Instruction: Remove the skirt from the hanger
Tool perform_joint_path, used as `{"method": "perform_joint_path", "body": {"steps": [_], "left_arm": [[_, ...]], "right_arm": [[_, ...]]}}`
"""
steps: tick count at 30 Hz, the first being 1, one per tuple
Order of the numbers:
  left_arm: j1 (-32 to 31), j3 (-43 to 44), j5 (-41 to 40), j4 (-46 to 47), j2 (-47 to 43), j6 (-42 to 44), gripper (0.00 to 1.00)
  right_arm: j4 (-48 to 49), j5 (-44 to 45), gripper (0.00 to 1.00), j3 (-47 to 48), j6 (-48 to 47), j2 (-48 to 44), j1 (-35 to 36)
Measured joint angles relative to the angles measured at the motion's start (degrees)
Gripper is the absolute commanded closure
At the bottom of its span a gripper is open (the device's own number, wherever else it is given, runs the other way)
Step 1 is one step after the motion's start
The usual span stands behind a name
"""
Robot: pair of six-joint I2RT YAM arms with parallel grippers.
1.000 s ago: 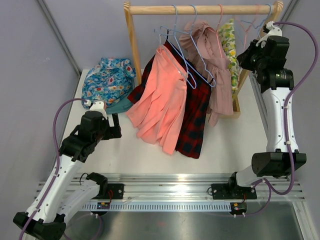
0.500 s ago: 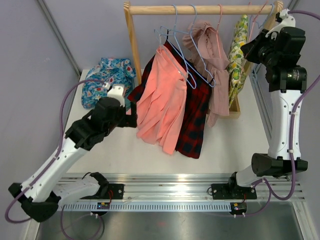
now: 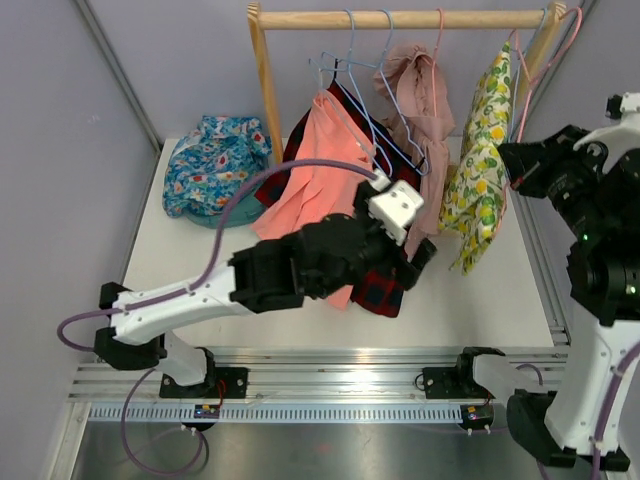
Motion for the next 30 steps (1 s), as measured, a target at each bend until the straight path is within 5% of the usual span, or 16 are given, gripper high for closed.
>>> {"method": "perform_joint_path", "body": {"steps": [14,16,18,20,22,30], "left_arm": [[-2.6,0.02,-0.11,13.81,11.98,4.24,0.01],[-2.62,0.02,-0.28,15.72,12.52,4.76,0.18],[-2.6,0.02,-0.74,17.88,13.27,5.25,0.56],[-2.58,0.07,-1.55,19.69,14.19,6.29,0.72],[-2.6,0.07,-2.27,21.09,15.06,7.08,1.0],[-3.32,-3.74,-3.39,24.61,14.36,6.08,1.0]], "right_arm": [[-4.7,-2.1,1.0,-0.96,3.61,-10.67,0.85],[-5.42,-2.58,1.0,-0.96,3.96,-10.62,1.4],[-5.95,-2.97,1.0,-0.94,4.26,-10.62,1.88],[-6.23,-3.02,1.0,-0.66,4.39,-10.56,2.27],[-6.64,-2.93,1.0,-0.04,4.37,-10.4,2.93],[-9.11,-1.68,1.0,3.37,3.82,-9.49,4.9]]}}
